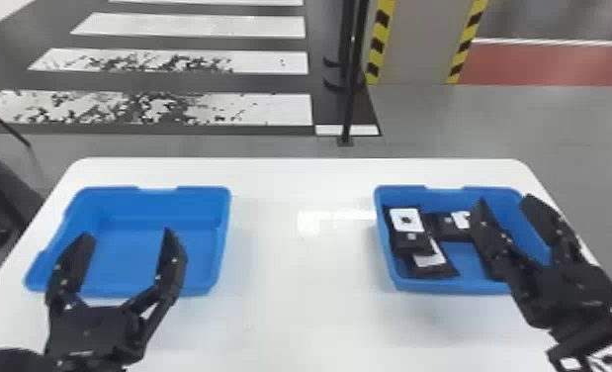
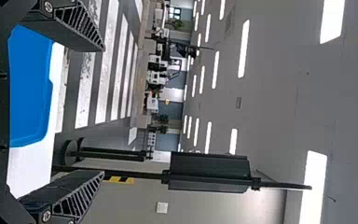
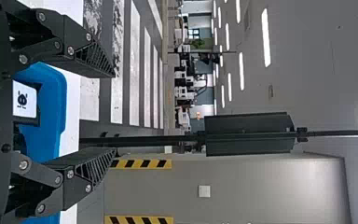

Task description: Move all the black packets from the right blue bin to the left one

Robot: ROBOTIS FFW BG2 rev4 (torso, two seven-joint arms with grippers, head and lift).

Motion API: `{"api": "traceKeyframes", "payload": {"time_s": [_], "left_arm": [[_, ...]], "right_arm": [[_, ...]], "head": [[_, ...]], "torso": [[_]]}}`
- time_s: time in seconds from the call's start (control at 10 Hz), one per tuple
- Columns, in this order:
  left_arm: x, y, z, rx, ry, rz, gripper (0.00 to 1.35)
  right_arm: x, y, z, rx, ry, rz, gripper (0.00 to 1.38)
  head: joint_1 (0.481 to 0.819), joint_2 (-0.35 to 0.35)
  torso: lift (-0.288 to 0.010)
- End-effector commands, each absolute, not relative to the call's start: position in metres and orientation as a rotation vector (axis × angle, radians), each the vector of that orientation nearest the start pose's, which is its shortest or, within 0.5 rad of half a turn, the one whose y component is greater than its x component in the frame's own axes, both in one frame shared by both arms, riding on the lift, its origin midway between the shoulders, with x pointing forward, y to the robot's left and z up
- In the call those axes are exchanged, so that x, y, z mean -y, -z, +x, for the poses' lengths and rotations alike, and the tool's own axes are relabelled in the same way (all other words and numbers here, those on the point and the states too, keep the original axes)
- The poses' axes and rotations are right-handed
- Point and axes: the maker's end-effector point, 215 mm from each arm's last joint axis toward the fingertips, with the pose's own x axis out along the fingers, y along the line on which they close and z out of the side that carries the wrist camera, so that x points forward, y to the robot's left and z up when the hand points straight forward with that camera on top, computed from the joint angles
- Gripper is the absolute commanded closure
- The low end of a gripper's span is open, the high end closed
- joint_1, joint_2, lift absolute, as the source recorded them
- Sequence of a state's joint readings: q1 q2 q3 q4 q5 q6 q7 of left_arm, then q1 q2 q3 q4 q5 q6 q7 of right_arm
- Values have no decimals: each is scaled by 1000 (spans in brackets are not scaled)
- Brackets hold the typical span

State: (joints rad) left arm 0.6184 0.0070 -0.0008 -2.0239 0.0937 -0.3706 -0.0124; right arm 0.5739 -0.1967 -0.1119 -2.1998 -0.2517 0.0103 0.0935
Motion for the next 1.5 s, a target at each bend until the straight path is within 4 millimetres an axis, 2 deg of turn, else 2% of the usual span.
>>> {"api": "traceKeyframes", "payload": {"time_s": [0.0,0.2,0.5,0.6,0.7,0.8,1.2,1.4], "left_arm": [[-233,289,400,203,-3,-86,98],[-231,289,400,203,3,-86,98],[-231,288,400,205,5,-84,98],[-231,286,400,213,4,-84,98],[-231,288,400,210,3,-85,98],[-231,288,400,210,4,-84,98],[-231,288,401,210,3,-85,99],[-231,290,401,208,3,-85,99]], "right_arm": [[274,278,454,56,-109,14,516],[282,305,480,-19,-94,15,516],[301,377,508,-205,-60,6,489],[299,395,512,-251,-65,6,331],[293,405,513,-280,-75,11,121],[287,415,518,-300,-90,21,87],[260,433,538,-361,-163,15,140],[253,442,545,-389,-173,17,165]], "head": [[695,-40],[695,-53],[695,-74],[695,-78],[695,-84],[695,-81],[695,-48],[695,-35]], "torso": [[-140],[-140],[-140],[-140],[-140],[-140],[-140],[-140]]}}
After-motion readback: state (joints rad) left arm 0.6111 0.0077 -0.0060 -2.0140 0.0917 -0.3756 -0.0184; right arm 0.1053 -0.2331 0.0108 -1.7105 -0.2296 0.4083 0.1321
